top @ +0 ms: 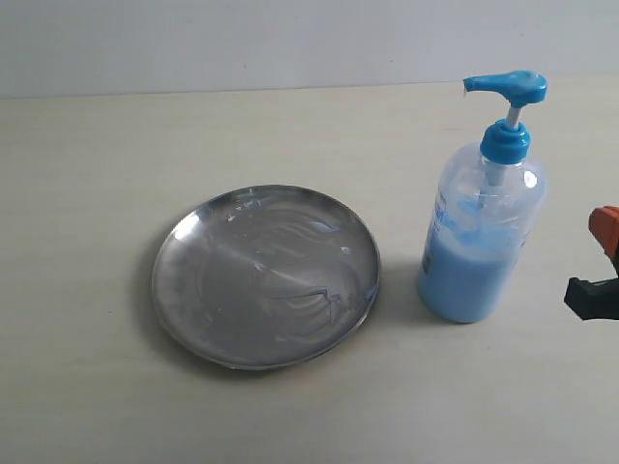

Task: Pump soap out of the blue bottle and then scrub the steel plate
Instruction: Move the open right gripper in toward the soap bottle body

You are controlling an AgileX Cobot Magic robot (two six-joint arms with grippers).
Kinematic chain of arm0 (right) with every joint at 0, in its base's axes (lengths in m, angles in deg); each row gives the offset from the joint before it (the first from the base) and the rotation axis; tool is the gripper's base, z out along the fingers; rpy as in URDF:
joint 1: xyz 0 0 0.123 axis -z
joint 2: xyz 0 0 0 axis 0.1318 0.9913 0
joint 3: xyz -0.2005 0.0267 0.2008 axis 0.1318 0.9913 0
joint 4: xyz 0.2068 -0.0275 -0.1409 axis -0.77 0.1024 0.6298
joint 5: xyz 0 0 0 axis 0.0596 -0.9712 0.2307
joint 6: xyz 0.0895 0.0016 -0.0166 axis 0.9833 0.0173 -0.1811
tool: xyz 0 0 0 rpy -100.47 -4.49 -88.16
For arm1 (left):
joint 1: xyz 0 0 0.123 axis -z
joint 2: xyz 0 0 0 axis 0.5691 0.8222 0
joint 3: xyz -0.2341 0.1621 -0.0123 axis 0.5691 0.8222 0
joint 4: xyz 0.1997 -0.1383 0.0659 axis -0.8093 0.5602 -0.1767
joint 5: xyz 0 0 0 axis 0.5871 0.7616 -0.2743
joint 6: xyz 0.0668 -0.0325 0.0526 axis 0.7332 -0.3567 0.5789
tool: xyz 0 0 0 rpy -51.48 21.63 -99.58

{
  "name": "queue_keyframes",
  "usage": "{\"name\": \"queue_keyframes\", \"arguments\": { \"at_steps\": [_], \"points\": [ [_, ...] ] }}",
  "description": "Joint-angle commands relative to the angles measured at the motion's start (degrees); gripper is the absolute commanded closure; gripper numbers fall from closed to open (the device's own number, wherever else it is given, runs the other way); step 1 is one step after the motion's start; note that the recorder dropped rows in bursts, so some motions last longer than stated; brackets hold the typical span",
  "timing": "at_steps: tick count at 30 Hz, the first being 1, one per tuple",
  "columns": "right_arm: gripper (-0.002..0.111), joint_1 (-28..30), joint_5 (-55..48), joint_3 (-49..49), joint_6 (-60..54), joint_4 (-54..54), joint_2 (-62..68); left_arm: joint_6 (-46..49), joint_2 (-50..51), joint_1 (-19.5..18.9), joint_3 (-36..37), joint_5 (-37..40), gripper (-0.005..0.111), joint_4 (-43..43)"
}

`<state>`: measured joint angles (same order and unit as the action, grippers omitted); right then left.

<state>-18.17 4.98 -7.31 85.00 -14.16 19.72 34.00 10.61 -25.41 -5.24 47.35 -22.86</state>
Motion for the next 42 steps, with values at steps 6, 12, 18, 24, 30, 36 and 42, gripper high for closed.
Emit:
{"name": "queue_keyframes", "arguments": {
  "at_steps": [6, 12, 18, 24, 30, 36, 42],
  "points": [
    [0.108, -0.09, 1.97, 0.29, 5.67, 11.84, 0.09, -0.23, -0.35, -0.17, 0.16, -0.52, 0.107, -0.21],
    [0.108, -0.09, 0.17, 0.29, 13.41, 17.48, 0.09, -0.23, -0.35, -0.17, 0.16, -0.52, 0.107, -0.21],
    [0.097, -0.09, -1.87, 0.29, 20.19, 20.43, 0.09, -0.23, -0.35, -0.17, 0.16, -0.52, 0.107, -0.21],
    [0.037, -0.09, -1.87, 0.29, 23.64, 25.52, 0.09, -0.23, -0.35, -0.17, 0.16, -0.52, 0.107, -0.21],
    [0.004, -0.09, -0.27, 0.29, 24.22, 26.27, 1.96, -0.23, -0.35, -0.17, 0.16, -0.52, 0.107, -0.21],
    [0.004, -0.09, 4.59, 0.29, 18.34, 22.94, 6.99, -0.23, -0.35, -0.17, 0.16, -0.52, 0.107, -0.21],
    [0.004, -0.09, 10.93, 0.29, 10.25, 16.44, 10.99, -0.23, -0.35, -0.17, 0.16, -0.52, 0.107, -0.21]
  ]
}}
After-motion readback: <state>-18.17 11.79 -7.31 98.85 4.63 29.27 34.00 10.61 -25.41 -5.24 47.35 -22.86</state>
